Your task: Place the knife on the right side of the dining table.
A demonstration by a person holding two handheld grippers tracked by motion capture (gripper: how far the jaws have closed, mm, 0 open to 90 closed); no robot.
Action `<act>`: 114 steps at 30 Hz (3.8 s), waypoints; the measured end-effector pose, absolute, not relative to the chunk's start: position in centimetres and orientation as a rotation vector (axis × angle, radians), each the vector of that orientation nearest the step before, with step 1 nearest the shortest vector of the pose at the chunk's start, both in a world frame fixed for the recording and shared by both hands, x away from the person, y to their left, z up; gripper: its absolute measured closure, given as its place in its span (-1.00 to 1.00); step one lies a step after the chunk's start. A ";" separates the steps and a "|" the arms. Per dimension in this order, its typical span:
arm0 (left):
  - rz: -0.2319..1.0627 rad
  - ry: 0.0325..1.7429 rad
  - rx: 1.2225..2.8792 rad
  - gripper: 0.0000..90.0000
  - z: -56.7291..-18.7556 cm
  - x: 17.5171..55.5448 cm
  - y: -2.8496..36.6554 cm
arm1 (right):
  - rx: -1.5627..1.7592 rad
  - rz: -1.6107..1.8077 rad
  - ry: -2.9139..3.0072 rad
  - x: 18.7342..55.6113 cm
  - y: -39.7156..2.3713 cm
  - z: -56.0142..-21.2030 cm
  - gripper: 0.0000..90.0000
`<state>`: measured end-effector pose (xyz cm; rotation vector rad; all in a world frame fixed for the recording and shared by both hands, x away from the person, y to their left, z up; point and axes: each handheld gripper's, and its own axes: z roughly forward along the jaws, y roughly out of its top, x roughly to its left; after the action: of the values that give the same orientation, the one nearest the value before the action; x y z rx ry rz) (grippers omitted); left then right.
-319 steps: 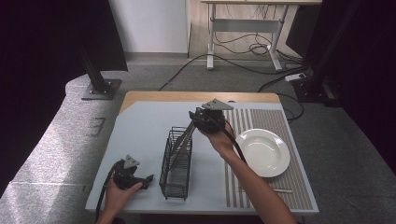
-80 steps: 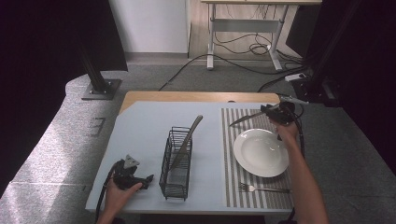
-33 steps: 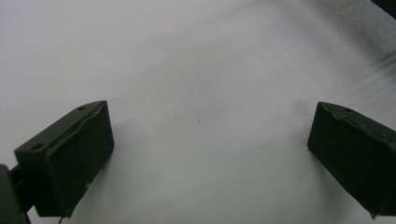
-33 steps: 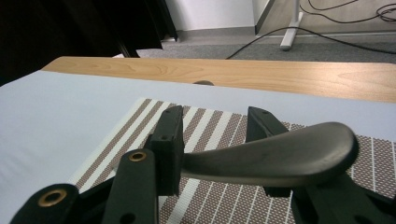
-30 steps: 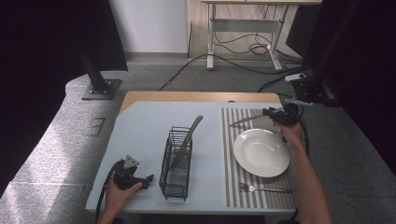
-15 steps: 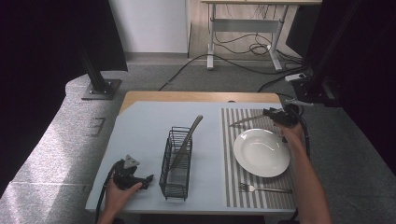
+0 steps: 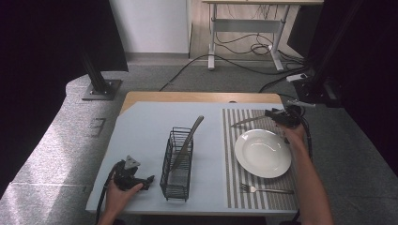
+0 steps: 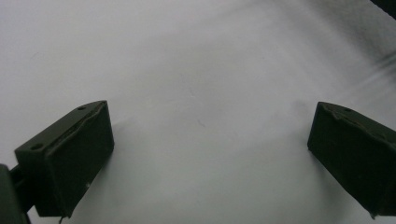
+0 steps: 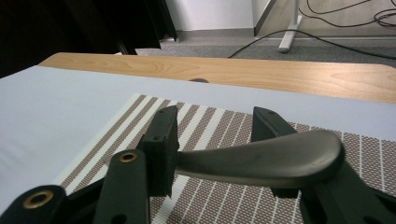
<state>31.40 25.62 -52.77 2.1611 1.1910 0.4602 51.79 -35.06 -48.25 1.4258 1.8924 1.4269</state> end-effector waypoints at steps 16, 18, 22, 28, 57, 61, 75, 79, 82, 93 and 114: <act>0.460 1.192 2.160 -1.00 -52.8 31.4 25.6 | 1.456 1.421 1.890 51.7 -36.1 -49.3 0.19; 0.460 1.191 2.161 -1.00 -52.8 31.4 25.6 | 1.448 1.410 1.894 51.8 -35.8 -49.4 0.19; 0.459 1.191 2.161 -1.00 -52.8 31.4 25.6 | 1.449 1.399 1.899 51.7 -35.9 -49.4 0.19; 0.460 1.191 2.161 -1.00 -52.8 31.4 25.6 | 1.451 1.385 1.901 51.2 -36.4 -49.6 0.18; 0.458 1.193 2.160 -1.00 -52.8 31.4 25.6 | 1.480 1.299 1.920 49.5 -36.8 -50.7 0.13; 0.457 1.194 2.159 -1.00 -52.8 31.4 25.6 | 1.473 1.308 1.900 49.0 -37.1 -50.2 0.12; 0.457 1.194 2.160 -1.00 -52.8 31.4 25.6 | 1.383 1.314 1.856 46.0 -35.3 -47.0 0.07; 0.457 1.194 2.160 -1.00 -52.8 31.4 25.6 | 1.369 1.327 1.850 45.1 -34.4 -46.0 0.07; 0.457 1.194 2.160 -1.00 -52.8 31.4 25.6 | 1.377 1.325 1.850 44.6 -34.0 -45.7 0.05; 0.457 1.194 2.160 -1.00 -52.8 31.4 25.6 | 1.360 1.388 1.819 39.6 -33.3 -45.6 0.05; 0.460 1.191 2.163 -1.00 -52.8 31.4 25.6 | 1.232 1.462 1.923 28.8 -26.9 -46.6 -0.01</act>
<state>31.40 25.61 -52.75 2.1629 1.1911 0.4600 28.76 -26.89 -46.57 1.2319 1.9226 1.4622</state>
